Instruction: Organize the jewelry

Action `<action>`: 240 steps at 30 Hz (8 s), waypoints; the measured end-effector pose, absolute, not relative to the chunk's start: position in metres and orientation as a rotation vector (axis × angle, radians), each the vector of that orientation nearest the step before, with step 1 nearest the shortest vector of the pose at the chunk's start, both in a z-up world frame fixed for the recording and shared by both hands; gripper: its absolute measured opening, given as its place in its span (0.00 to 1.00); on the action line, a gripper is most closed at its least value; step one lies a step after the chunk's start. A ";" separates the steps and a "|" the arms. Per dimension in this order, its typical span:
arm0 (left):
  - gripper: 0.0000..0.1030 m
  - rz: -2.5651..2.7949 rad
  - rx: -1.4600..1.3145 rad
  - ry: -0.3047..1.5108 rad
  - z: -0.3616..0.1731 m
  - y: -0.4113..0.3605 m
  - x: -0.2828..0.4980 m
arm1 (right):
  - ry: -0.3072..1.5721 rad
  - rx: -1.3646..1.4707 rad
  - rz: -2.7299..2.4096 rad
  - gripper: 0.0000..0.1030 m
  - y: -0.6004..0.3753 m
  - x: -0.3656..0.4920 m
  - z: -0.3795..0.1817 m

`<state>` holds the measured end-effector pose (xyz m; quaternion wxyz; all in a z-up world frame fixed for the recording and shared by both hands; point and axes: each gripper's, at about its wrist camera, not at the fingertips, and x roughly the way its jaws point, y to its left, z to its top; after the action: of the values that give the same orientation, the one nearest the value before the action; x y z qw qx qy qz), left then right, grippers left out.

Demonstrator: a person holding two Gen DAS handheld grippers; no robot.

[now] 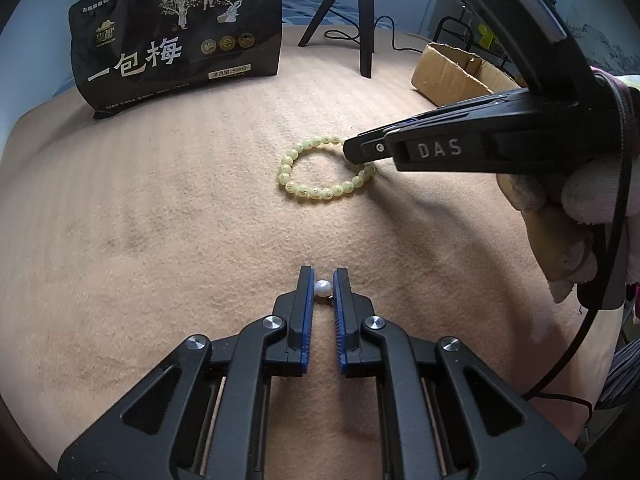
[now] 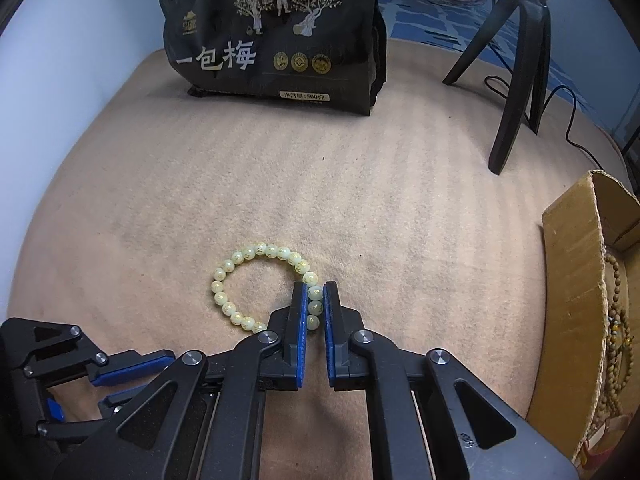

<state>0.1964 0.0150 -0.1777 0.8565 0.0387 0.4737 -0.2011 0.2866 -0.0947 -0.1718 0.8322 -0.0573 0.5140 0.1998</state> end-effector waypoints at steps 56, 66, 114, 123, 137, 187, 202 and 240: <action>0.07 -0.536 0.079 0.765 -0.064 -0.129 0.190 | 0.839 0.016 0.261 0.06 -0.292 0.202 -0.038; 0.07 -0.550 0.060 0.762 -0.065 -0.177 0.220 | 0.852 0.036 0.246 0.06 -0.323 0.186 -0.047; 0.08 -0.487 0.042 0.689 -0.018 -0.185 0.207 | 0.817 0.043 0.162 0.48 -0.333 0.139 -0.030; 0.18 -0.476 0.037 0.648 0.007 -0.163 0.165 | 0.761 0.034 0.130 0.54 -0.325 0.109 -0.010; 0.68 -0.417 0.003 0.575 0.028 -0.127 0.097 | 0.676 0.027 0.076 0.68 -0.321 0.070 0.005; 1.00 -0.346 0.089 0.528 0.036 -0.128 0.050 | 0.633 0.101 -0.020 0.79 -0.341 0.051 0.003; 1.00 -0.344 0.089 0.536 0.034 -0.131 0.051 | 0.640 0.106 -0.029 0.79 -0.342 0.050 0.002; 1.00 -0.344 0.089 0.538 0.034 -0.131 0.051 | 0.652 0.111 -0.034 0.79 -0.342 0.050 -0.001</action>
<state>0.0507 -0.1307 0.0344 0.9485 0.0435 0.2644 -0.1692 0.0499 -0.3423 -0.0011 0.9457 0.0547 0.3200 -0.0166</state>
